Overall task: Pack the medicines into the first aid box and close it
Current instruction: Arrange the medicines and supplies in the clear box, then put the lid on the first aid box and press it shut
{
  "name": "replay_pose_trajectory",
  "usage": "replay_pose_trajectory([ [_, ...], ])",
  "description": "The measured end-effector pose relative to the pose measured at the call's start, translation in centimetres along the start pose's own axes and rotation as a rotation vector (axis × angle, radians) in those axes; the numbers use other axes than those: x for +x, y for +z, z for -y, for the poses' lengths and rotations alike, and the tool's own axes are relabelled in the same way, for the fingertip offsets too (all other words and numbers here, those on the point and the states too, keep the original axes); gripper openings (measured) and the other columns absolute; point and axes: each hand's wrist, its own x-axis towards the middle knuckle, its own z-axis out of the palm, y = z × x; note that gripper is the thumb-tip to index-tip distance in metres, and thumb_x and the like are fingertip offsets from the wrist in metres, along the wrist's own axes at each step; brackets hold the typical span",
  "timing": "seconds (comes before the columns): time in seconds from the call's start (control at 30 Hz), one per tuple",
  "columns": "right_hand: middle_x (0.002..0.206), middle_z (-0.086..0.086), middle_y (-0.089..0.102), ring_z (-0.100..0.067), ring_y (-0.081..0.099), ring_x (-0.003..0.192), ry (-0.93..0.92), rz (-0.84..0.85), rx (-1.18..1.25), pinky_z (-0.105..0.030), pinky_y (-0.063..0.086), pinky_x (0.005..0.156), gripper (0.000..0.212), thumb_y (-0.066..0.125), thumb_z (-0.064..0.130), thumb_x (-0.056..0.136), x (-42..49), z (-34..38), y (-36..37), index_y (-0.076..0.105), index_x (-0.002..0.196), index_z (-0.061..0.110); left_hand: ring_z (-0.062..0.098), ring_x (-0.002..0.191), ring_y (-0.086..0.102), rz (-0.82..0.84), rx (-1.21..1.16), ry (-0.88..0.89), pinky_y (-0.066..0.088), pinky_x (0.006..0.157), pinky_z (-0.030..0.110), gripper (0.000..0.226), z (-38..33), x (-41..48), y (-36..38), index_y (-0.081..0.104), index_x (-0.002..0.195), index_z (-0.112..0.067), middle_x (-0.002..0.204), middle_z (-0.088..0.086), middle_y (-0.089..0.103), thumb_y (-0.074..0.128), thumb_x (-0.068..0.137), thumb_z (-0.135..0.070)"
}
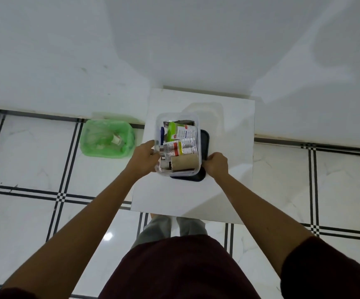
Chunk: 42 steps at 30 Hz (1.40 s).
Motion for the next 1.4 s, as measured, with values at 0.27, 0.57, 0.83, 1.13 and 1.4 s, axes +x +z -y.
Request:
replay_pose_trajectory([
  [0.27, 0.077, -0.014, 0.061, -0.03, 0.065, 0.073, 0.113, 0.11, 0.33, -0.038, 0.059, 0.067, 0.019, 0.066, 0.012, 0.085, 1.3, -1.4, -1.0, 0.053, 0.072, 0.003, 0.041, 0.079, 0.065, 0.023, -0.032, -0.055, 0.057, 0.072, 0.056, 0.036, 0.6, 0.2, -0.6, 0.053, 0.123, -0.007, 0.09, 0.025, 0.067, 0.047, 0.089, 0.002],
  [0.57, 0.084, -0.009, 0.067, -0.021, 0.064, 0.079, -0.012, 0.021, 0.504, -0.034, 0.056, 0.07, 0.039, 0.063, 0.007, 0.074, -2.7, 0.5, -8.6, 0.058, 0.113, 0.011, 0.042, 0.084, 0.066, 0.075, -0.04, 0.003, 0.059, 0.07, 0.05, 0.034, -0.5, 0.0, 2.0, 0.056, 0.117, -0.012, 0.093, 0.024, 0.068, 0.046, 0.087, 0.002],
  [0.83, 0.053, 0.002, 0.054, -0.011, 0.047, 0.046, -0.491, -0.187, 0.12, -0.027, 0.047, 0.055, 0.034, 0.068, 0.018, 0.075, -6.3, 5.7, -2.7, 0.061, 0.107, 0.01, 0.034, 0.082, 0.067, 0.093, -0.106, -0.056, 0.059, 0.074, 0.047, 0.035, 0.3, 0.5, 3.5, 0.056, 0.124, -0.01, 0.096, 0.02, 0.069, 0.058, 0.089, -0.011],
  [1.13, 0.102, -0.016, 0.064, -0.028, 0.056, 0.098, -0.66, -0.131, -0.01, -0.045, 0.048, 0.092, 0.026, 0.058, 0.012, 0.085, -6.0, 5.7, 2.6, 0.06, 0.109, 0.003, 0.026, 0.106, 0.064, 0.121, -0.345, -0.166, 0.056, 0.08, 0.04, 0.039, 0.2, 1.7, 1.2, 0.061, 0.118, -0.026, 0.114, 0.004, 0.067, 0.058, 0.086, -0.048],
  [1.4, 0.111, -0.009, 0.062, -0.025, 0.057, 0.101, -0.246, -0.392, -0.052, -0.033, 0.052, 0.078, 0.029, 0.056, 0.031, 0.092, -3.0, 1.3, -1.5, 0.056, 0.113, 0.011, 0.022, 0.1, 0.061, -0.188, -0.068, 0.045, 0.051, 0.092, 0.043, 0.047, -0.1, 0.6, 4.7, 0.048, 0.135, -0.023, 0.112, 0.009, 0.065, 0.056, 0.09, -0.033],
])
